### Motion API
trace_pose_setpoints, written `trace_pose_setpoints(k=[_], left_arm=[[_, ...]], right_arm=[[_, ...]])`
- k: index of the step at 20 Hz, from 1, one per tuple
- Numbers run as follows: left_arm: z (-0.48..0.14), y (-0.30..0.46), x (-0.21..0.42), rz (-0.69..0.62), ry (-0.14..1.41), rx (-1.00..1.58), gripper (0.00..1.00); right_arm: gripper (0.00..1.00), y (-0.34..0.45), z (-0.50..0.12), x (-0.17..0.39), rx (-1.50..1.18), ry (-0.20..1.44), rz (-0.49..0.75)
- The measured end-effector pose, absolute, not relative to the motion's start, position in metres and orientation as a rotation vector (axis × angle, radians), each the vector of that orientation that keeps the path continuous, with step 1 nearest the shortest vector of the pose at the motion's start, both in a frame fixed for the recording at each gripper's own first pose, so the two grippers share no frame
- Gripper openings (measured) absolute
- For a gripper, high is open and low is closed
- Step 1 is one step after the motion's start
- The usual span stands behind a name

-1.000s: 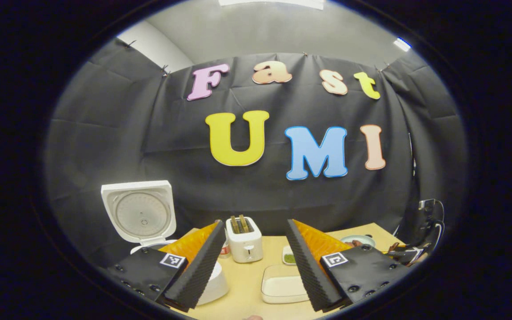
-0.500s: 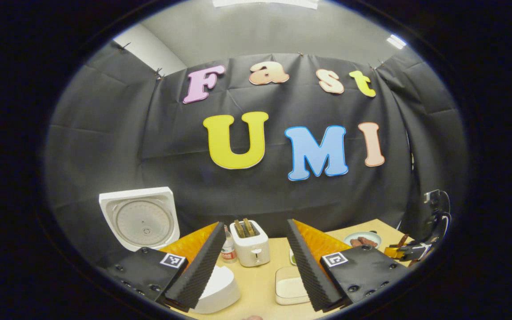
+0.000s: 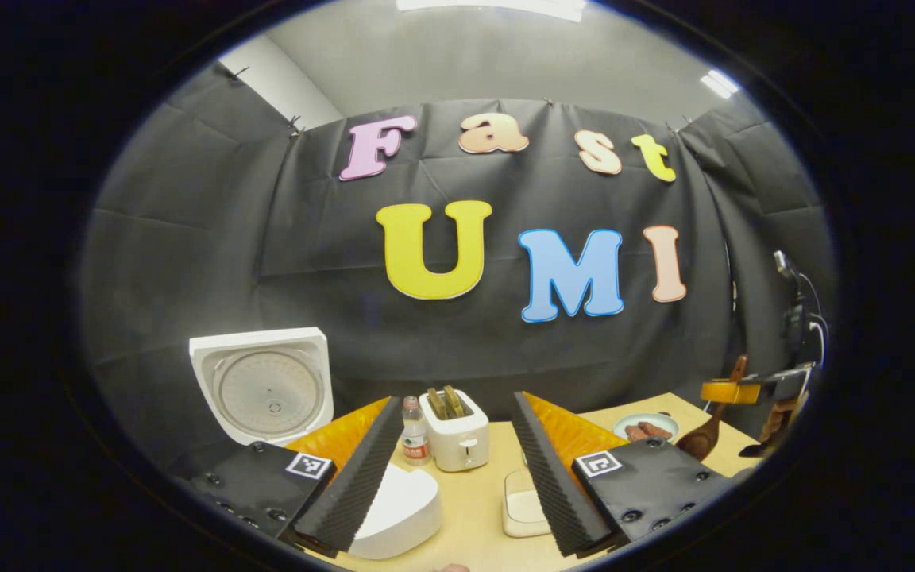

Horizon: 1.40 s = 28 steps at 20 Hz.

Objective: Close the left gripper, press the button to open the rice cooker; take a wooden spoon from the chopstick holder with the right hand, scoop a spoonful of rice and pour it into the rice cooker, then put the wooden spoon back into the chopstick holder.

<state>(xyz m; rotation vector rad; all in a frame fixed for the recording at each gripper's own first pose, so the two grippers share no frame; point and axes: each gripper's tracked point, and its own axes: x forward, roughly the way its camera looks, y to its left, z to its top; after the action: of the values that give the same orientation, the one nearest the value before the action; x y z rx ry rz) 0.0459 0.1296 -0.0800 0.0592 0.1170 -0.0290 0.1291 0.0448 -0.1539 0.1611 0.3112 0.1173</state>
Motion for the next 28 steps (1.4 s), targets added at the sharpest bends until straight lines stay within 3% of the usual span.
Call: trace_pose_setpoints(k=[1, 5, 8, 12, 18, 20, 28], left_arm=[[-0.080, 0.135, 0.044, -0.028, 0.117, 0.059, 0.96], [-0.079, 0.154, 0.040, -0.023, 0.122, 0.064, 0.92], [-0.084, 0.169, 0.039, -0.018, 0.138, 0.059, 0.96], [-0.091, 0.185, 0.040, -0.015, 0.150, 0.052, 0.96], [-0.098, 0.201, 0.043, -0.020, 0.158, 0.071, 0.96], [-0.104, 0.208, 0.043, -0.015, 0.165, 0.072, 0.92], [-0.128, 0.226, 0.042, 0.003, 0.211, 0.064, 1.00]], right_arm=[[0.08, 0.056, -0.150, 0.131, 0.169, 0.306, 0.135], [0.08, 0.098, -0.156, 0.143, 0.176, 0.320, 0.186], [0.08, 0.132, -0.174, 0.157, 0.143, 0.346, 0.220], [0.08, 0.175, -0.220, 0.181, 0.040, 0.399, 0.268], [0.08, 0.188, -0.298, 0.206, -0.097, 0.488, 0.233], [0.08, 0.193, -0.325, 0.206, -0.097, 0.548, 0.228], [0.08, 0.247, -0.350, 0.191, 0.090, 0.647, 0.309]])
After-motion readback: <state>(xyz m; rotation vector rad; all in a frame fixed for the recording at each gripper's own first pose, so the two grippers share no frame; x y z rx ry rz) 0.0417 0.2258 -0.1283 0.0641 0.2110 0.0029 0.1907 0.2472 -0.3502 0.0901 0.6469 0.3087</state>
